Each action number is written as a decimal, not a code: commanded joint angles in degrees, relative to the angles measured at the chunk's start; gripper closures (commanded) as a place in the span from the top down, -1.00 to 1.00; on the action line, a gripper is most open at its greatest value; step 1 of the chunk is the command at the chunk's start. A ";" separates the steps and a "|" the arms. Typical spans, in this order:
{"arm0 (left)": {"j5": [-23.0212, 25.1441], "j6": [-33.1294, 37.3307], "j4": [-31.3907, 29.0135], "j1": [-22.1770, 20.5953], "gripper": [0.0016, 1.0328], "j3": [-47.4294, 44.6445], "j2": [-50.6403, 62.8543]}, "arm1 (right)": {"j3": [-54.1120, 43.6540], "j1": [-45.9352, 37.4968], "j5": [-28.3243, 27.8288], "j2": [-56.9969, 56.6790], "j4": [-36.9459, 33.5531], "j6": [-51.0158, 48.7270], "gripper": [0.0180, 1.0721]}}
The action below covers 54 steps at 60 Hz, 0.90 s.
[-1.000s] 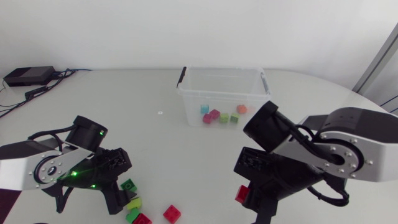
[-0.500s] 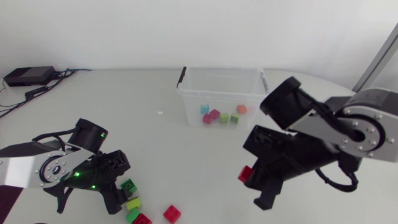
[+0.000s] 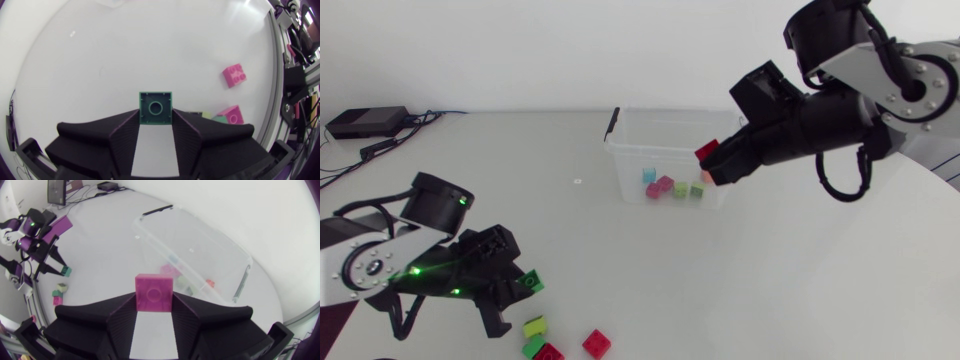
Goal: Pick up the duplo bricks and place them in the container
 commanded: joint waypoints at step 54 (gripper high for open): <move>9.99 -18.71 16.75 -3.70 -0.60 36.99 19.55 | 15.83 -7.16 6.64 23.25 12.04 5.65 0.58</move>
